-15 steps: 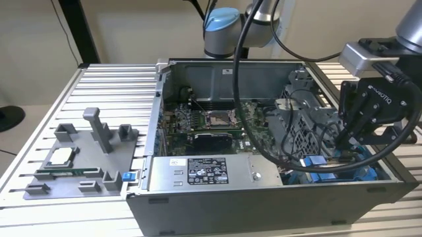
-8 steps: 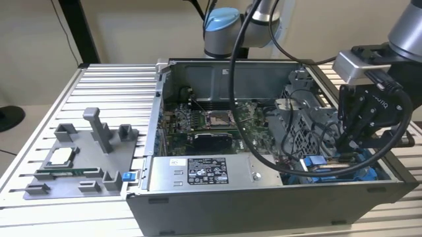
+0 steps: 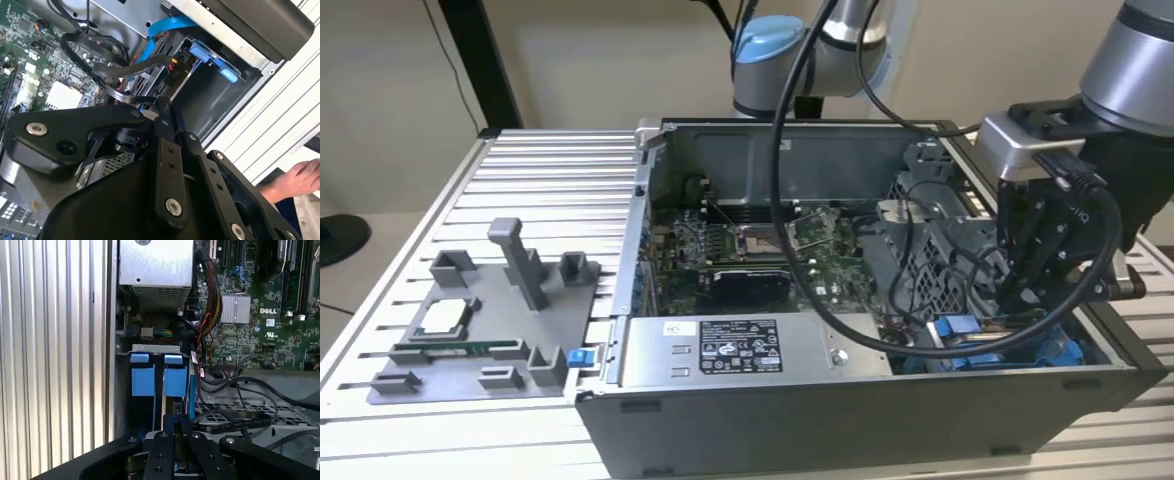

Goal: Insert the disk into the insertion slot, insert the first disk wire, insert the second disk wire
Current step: 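Insert the second disk wire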

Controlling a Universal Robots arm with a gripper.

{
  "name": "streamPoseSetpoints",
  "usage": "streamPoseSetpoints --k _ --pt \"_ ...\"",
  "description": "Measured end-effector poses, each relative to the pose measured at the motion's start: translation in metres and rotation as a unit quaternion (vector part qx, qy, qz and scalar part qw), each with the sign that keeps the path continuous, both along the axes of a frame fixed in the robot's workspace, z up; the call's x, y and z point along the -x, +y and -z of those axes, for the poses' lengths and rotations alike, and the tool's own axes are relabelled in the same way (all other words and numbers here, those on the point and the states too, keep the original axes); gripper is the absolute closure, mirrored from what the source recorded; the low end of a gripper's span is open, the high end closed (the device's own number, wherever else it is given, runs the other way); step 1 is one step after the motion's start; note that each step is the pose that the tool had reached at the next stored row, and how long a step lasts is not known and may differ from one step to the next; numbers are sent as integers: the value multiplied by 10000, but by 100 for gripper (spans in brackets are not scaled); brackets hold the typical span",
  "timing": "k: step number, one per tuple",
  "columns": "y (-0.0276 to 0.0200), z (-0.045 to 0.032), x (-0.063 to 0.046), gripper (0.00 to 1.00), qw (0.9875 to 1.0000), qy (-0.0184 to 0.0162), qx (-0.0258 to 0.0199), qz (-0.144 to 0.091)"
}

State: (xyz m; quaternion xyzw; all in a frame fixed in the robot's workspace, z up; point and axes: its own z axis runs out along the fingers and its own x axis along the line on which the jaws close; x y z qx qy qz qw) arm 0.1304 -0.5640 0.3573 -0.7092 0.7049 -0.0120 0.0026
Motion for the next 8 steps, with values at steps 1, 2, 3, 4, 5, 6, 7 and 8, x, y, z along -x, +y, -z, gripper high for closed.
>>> streamPoseSetpoints --k 1,2,3,4,5,6,7,8 --pt "9 7 4 100 10000 -37 14 0" --pt "18 12 8 100 10000 -72 30 0" --pt "26 18 11 100 9999 -104 46 0" --pt "30 24 14 100 9999 -128 65 0" --pt "30 26 13 100 9999 -132 68 0" --pt "30 26 13 100 9999 -132 69 0" --pt "30 26 13 100 9999 -132 69 -1" --pt "30 26 14 100 9999 -132 69 0"
